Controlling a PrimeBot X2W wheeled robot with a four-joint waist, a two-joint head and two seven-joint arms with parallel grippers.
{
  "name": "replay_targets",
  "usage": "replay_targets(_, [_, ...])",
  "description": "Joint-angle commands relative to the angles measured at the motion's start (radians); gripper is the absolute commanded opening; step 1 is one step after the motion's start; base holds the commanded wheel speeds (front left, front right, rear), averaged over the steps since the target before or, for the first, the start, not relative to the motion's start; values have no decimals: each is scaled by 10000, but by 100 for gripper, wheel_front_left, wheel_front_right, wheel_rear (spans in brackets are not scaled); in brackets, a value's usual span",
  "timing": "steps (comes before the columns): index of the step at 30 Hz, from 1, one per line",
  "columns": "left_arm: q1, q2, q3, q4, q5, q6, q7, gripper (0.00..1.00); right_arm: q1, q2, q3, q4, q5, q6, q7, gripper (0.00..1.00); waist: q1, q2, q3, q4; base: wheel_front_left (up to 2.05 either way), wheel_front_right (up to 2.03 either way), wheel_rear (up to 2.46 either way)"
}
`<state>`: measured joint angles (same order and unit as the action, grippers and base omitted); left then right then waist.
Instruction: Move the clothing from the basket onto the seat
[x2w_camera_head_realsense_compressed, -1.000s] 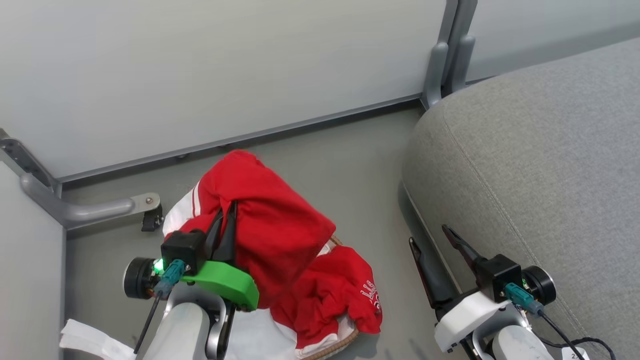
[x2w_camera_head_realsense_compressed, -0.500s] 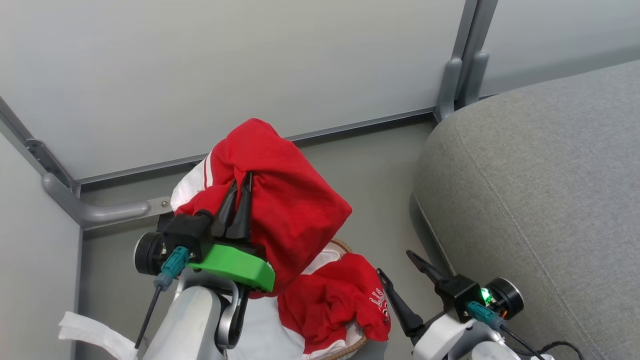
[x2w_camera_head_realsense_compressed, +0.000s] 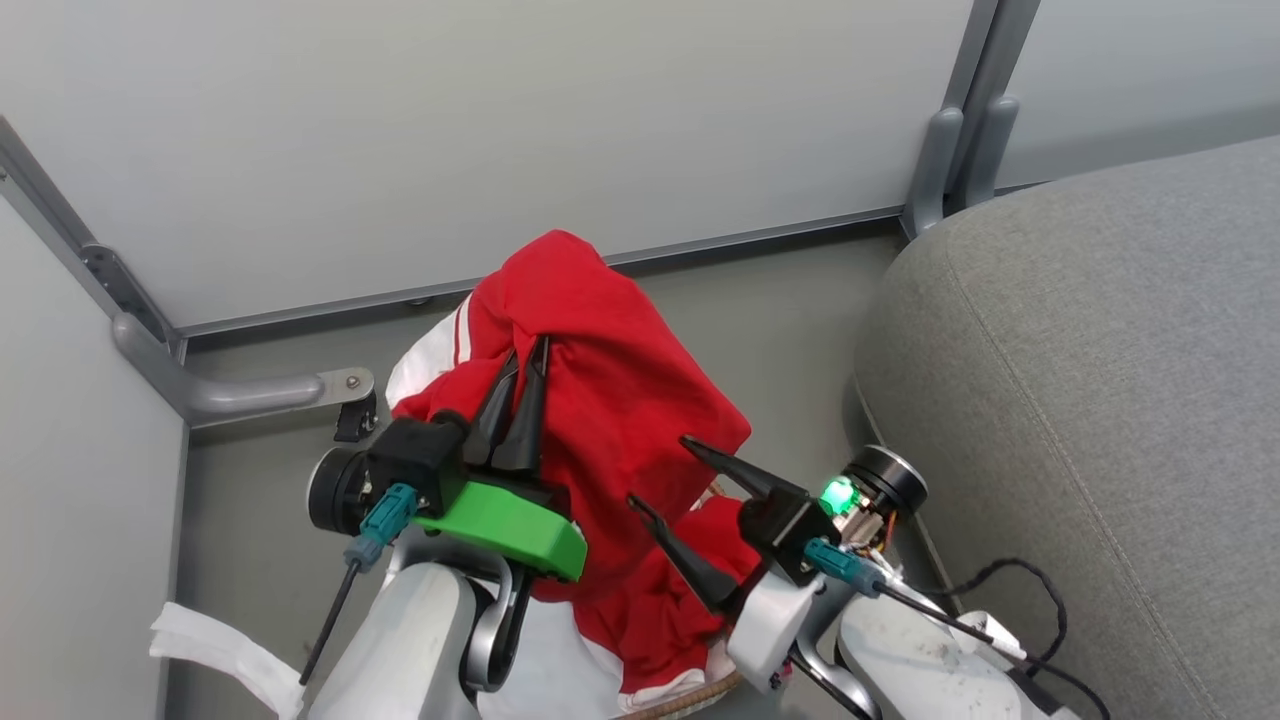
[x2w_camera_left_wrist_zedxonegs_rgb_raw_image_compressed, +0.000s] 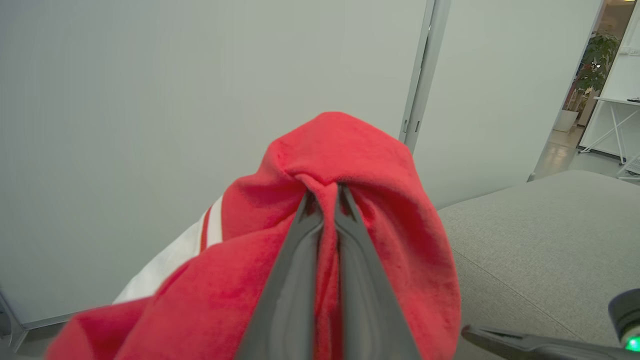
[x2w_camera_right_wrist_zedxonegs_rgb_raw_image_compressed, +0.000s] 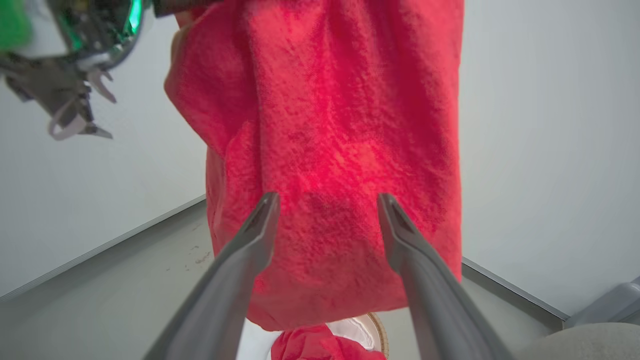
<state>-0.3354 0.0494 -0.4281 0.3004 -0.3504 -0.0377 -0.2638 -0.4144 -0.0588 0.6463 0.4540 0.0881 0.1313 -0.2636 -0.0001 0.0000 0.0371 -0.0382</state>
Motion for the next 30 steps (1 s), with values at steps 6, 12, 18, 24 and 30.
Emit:
replay_targets(6, [-498, 27, -611, -109, -319, -58, -13, 0, -1148, 39, 588, 763, -111, -10, -17, 100, 1, 0, 347, 402, 0, 0, 0])
replay_targets(12, [-874, 27, -1277, -254, -544, 69, -13, 0, -1547, 52, 468, 1217, -121, -10, -17, 100, 1, 0, 591, 831, 0, 0, 0])
replay_targets(18, [-1150, 26, -1840, -363, -763, 120, -13, 0, -1653, 58, 157, 1617, -221, -10, -17, 100, 1, 0, 721, 1258, 0, 0, 0])
replay_targets(24, [-1302, 27, -2258, -444, -1007, 164, -13, 0, -1747, 56, -33, 1848, -250, -10, -17, 100, 1, 0, 770, 1611, 0, 0, 0])
replay_targets(30, [-1312, 25, -2536, -455, -1162, 238, -13, 0, -1752, 55, 70, 1900, 163, -12, -17, 34, 1, 0, 731, 1790, 0, 0, 0])
